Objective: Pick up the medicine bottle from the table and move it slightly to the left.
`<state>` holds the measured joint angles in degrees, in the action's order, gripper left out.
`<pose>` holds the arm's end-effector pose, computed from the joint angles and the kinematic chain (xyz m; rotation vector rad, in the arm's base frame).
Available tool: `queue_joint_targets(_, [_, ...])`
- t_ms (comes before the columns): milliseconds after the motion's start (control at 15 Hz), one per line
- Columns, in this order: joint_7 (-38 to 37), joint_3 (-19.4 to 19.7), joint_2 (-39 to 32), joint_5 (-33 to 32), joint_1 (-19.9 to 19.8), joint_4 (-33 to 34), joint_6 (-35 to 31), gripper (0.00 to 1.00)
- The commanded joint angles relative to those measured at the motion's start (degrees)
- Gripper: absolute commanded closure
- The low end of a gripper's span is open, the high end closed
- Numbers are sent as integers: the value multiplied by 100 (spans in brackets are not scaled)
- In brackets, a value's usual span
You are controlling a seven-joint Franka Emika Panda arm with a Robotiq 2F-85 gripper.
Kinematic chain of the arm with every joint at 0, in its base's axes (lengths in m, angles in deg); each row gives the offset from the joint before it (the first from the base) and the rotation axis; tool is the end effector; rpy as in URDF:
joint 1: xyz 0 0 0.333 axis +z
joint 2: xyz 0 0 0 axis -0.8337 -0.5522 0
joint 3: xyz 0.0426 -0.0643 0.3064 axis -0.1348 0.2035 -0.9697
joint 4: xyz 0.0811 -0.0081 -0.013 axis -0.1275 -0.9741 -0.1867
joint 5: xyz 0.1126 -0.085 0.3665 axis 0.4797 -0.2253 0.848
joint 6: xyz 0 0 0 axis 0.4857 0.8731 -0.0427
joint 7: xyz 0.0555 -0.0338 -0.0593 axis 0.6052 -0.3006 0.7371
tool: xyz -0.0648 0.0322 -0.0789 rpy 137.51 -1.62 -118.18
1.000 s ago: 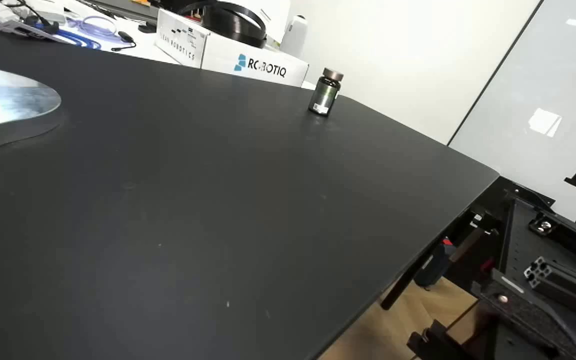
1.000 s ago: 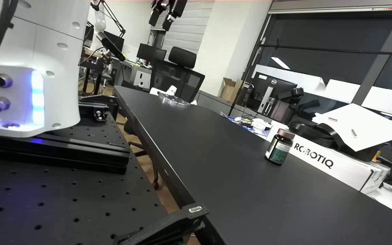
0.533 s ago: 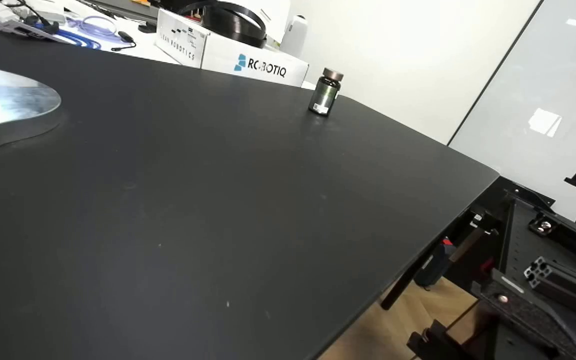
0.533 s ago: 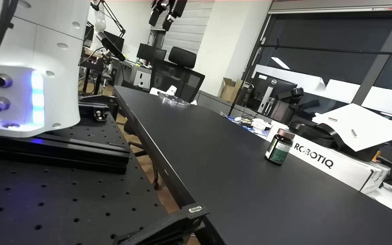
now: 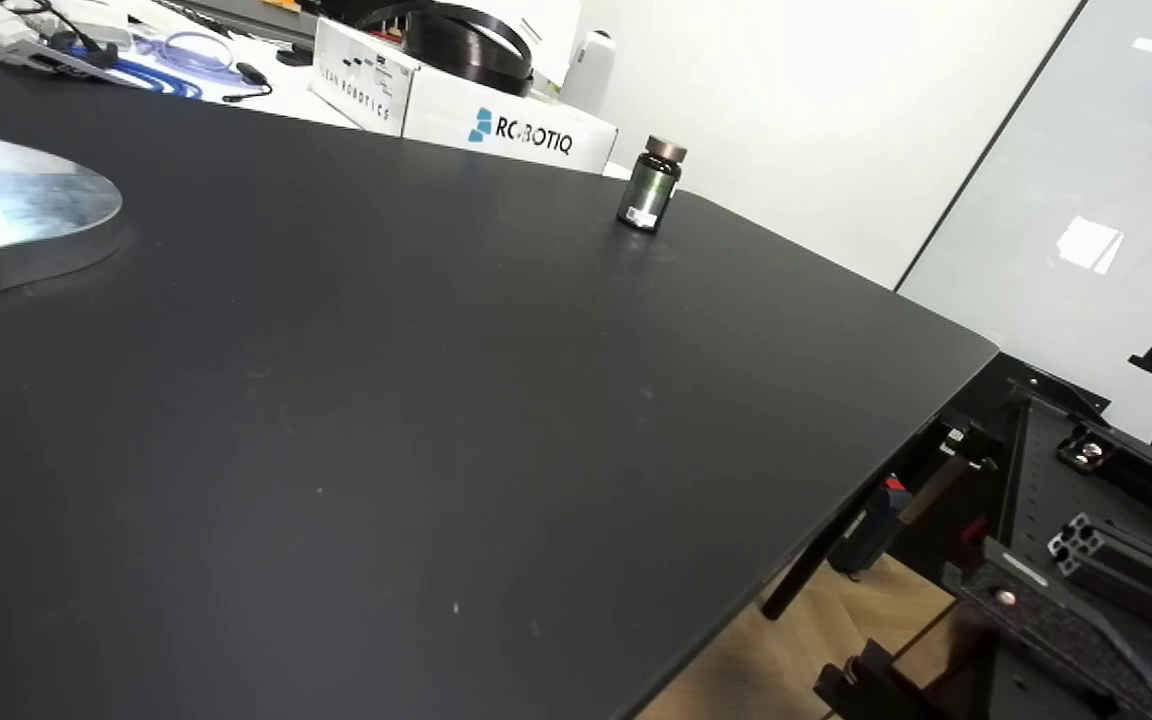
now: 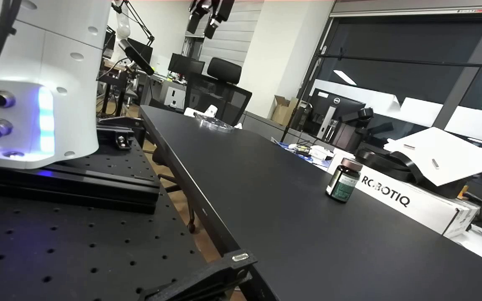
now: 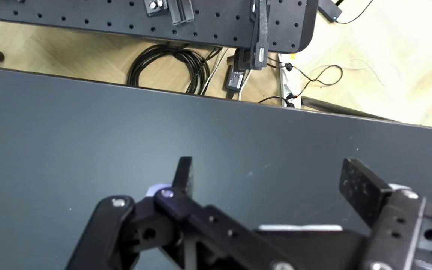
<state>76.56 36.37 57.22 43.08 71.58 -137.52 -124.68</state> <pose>0.2710 0.1623 0.4140 -3.0310 -0.1350 0.0980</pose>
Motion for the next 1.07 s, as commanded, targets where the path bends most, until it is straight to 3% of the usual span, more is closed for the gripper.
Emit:
queue_joint_targets(0, [111, 117, -205, -586, -504, 297, -173, 0])
queue_joint_targets(467, [465, 747, -1532, -1928, -1699, 1573, -1047, 0])
queue_joint_targets(800, [653, 1274, -2930, -2014, -2023, 3144, -958, 0])
queue_joint_targets(867, [653, 1223, -2225, -1993, -1910, 2321, -1200, 0])
queue_joint_targets(1000, [699, 1348, -2706, -1984, -1960, 2808, -1163, 0])
